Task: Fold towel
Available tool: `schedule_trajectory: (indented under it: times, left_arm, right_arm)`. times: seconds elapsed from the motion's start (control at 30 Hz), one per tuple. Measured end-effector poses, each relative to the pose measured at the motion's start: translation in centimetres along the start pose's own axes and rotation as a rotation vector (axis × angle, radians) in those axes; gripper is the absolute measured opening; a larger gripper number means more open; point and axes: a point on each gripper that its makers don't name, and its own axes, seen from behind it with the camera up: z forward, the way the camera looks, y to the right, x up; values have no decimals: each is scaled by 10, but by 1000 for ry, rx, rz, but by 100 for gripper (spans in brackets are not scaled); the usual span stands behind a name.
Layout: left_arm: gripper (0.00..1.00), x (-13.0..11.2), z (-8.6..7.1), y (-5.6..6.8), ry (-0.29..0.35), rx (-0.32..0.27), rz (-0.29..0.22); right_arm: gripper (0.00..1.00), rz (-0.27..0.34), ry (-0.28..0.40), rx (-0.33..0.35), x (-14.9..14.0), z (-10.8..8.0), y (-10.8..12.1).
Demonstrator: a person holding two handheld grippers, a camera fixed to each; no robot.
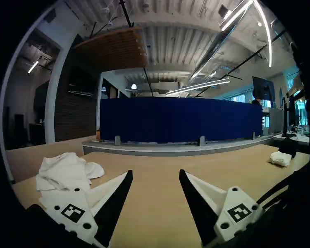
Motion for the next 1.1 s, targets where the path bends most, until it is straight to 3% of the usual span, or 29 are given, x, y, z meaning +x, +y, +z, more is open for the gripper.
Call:
schedule_trajectory:
  times: [0.6, 1.1]
  left_arm:
    - [82, -12, 4, 4, -11, -2, 15]
    - [83, -10, 1, 3, -13, 5, 17]
  right_arm:
    - [100, -7, -3, 20, 1, 9, -7]
    - [100, 23, 44, 32, 15, -7, 2]
